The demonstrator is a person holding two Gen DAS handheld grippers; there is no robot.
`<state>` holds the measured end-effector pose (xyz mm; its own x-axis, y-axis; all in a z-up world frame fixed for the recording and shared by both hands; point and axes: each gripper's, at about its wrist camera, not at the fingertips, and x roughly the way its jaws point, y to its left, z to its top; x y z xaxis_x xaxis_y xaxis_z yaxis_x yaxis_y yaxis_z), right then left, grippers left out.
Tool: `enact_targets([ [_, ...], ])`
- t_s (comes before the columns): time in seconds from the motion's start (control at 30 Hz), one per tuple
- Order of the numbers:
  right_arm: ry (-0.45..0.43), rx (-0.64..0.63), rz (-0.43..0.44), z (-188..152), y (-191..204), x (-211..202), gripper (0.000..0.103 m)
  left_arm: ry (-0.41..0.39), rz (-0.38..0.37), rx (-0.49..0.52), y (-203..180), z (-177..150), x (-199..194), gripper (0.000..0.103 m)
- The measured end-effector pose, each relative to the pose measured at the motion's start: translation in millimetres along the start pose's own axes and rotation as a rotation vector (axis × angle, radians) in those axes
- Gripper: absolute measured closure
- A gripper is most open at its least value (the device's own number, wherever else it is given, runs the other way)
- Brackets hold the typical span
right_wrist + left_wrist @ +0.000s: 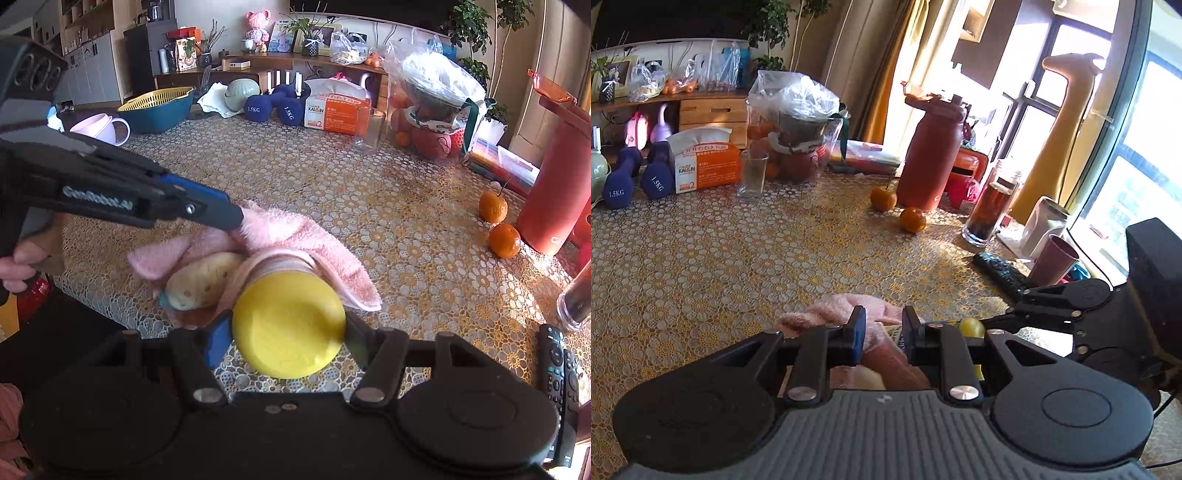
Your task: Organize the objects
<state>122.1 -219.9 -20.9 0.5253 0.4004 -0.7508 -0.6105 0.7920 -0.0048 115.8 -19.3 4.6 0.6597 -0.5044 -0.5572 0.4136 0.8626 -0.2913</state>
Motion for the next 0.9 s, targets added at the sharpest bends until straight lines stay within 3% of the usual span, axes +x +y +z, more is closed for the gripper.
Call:
enact_targets([
  [0.07, 0.001, -0.002, -0.002, 0.4, 0.4, 0.0, 0.041, -0.003, -0.026, 0.029, -9.7, 1.8, -2.5, 0.082],
  [0.23, 0.004, -0.001, -0.002, 1.0, 0.2, 0.2, 0.041, 0.029, 0.008, 0.099, -21.7, -7.3, 4.4, 0.081],
  [0.3, 0.007, -0.002, -0.002, 1.0, -0.2, 0.0, 0.041, 0.054, 0.034, 0.132, -21.3, -13.7, 7.5, 0.075],
  [0.33, 0.008, -0.003, -0.001, 1.0, -0.5, 0.0, 0.041, 0.062, 0.060, 0.161, -20.8, -18.0, 9.0, 0.064],
  [0.37, 0.008, -0.002, -0.001, 1.0, -0.7, -0.1, 0.041, 0.063, 0.089, 0.189, -20.6, -22.5, 9.2, 0.045],
  [0.43, 0.009, -0.004, 0.000, 0.8, -0.6, -0.1, 0.041, 0.051, 0.125, 0.235, -19.5, -31.0, 8.2, 0.024],
  [0.57, 0.010, -0.004, 0.000, -0.2, -0.1, -0.2, 0.040, 0.092, 0.160, 0.340, -18.9, -45.5, 18.8, 0.020],
  [0.77, 0.014, -0.007, 0.000, 0.9, 0.5, 0.5, 0.041, 0.190, 0.220, 0.399, -8.5, -69.0, 50.1, 0.020],
  [0.9, 0.017, -0.010, -0.001, 1.5, 1.3, 0.6, 0.040, 0.195, 0.206, 0.429, -10.9, -75.5, 59.1, 0.020],
])
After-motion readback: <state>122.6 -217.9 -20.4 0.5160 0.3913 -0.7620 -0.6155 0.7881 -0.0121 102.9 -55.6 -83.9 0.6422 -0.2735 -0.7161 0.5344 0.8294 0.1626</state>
